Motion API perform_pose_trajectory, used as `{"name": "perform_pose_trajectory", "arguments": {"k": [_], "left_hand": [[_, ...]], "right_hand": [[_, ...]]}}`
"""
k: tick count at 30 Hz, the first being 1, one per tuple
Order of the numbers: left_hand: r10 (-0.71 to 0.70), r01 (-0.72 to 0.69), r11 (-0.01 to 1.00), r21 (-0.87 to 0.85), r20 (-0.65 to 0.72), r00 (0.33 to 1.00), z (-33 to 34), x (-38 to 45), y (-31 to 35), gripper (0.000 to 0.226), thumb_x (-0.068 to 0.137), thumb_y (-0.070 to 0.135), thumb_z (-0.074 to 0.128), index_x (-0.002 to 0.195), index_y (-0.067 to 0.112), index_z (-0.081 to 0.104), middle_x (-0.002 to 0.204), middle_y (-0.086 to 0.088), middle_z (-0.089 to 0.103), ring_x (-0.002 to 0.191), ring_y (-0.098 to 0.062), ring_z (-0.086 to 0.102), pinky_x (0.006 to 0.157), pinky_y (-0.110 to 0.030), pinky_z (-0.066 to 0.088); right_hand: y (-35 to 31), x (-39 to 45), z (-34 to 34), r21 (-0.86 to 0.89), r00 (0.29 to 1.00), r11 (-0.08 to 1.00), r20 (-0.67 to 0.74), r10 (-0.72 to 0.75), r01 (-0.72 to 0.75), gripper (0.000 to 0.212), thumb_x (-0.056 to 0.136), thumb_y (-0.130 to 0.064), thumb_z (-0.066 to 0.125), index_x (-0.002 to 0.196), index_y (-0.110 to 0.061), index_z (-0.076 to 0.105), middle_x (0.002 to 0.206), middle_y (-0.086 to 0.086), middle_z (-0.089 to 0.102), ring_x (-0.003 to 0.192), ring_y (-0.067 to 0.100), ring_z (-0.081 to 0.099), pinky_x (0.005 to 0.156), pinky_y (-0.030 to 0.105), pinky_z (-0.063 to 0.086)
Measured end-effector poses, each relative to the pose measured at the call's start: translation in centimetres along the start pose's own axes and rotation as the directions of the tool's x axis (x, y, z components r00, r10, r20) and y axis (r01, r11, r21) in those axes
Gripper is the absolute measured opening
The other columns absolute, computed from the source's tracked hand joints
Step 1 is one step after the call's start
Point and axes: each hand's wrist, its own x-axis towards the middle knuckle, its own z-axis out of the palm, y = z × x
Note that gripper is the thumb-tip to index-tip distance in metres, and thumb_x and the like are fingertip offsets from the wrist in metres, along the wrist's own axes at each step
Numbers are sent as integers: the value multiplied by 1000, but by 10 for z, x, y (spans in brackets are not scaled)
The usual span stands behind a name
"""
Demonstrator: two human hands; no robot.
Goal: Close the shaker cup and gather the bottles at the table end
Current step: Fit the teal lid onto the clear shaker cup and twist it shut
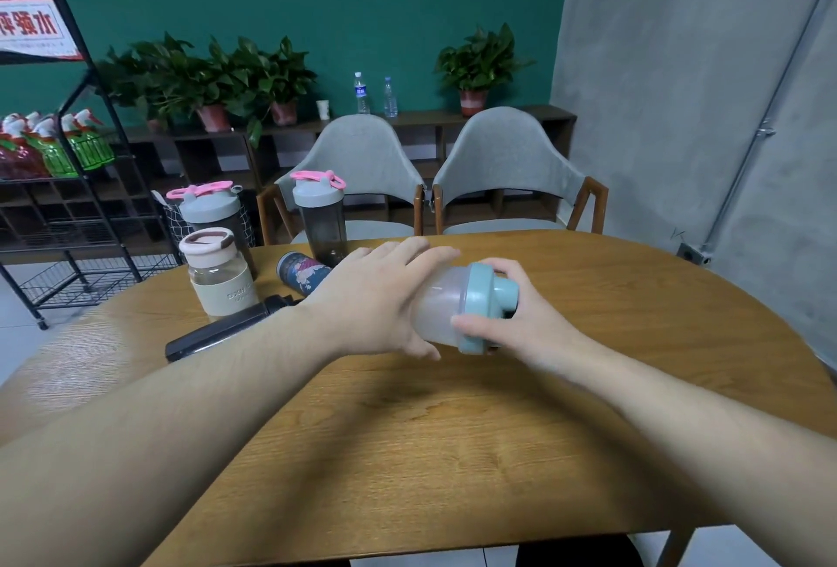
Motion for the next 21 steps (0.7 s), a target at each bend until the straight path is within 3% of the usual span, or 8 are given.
{"name": "perform_pose_trajectory", "arguments": {"k": [3,6,8,10,14,18,21], "left_hand": [[-1,15,995,-102,138,990,-11,6,-2,126,50,77,74,154,32,18,156,3,37,140,-20,41,111,-45,39],[-10,56,988,-141,306,952,-19,9,0,124,53,68,83,153,33,19,151,5,45,135,-18,47,106,-41,43],[-24,82,985,-150,354,935,-16,9,2,111,57,65,83,147,35,27,137,9,55,122,-17,56,97,-39,48],[-36,95,981,-168,325,945,-11,6,3,104,57,64,82,142,35,32,127,11,58,115,-17,59,92,-40,51],[-29,53,993,-109,215,976,-2,0,6,102,60,61,79,145,31,31,125,6,57,113,-19,58,91,-43,51],[-33,53,993,-101,192,981,5,-3,8,102,64,61,79,147,28,29,126,3,56,113,-21,57,93,-43,49],[-54,75,991,-115,173,984,10,-6,5,104,62,62,80,147,28,30,125,2,56,112,-22,56,94,-44,48]], "right_hand": [[-1,-5,-7,-411,983,895,22,-183,176,90,58,-62,85,130,-53,31,118,-17,56,97,11,63,83,33,54],[-7,-11,-10,-624,945,714,149,-290,317,97,61,-67,82,136,-53,23,128,-24,46,103,8,58,88,29,49],[-9,-13,-11,-667,931,656,182,-317,353,97,62,-70,79,137,-53,21,129,-22,44,103,9,58,90,31,49],[-10,-13,-10,-661,940,673,169,-297,332,97,61,-71,78,136,-53,19,126,-25,44,102,9,58,89,32,51],[-9,-13,-8,-612,954,734,140,-266,294,97,60,-69,81,134,-53,20,114,-36,41,94,5,58,85,30,52],[-11,-11,-9,-652,963,708,188,-193,270,105,60,-72,82,139,-54,15,118,-27,43,96,5,58,85,28,51],[-18,-6,-20,-729,974,652,220,-62,206,113,58,-82,73,146,-59,5,125,-21,41,108,5,52,95,33,48]]}}
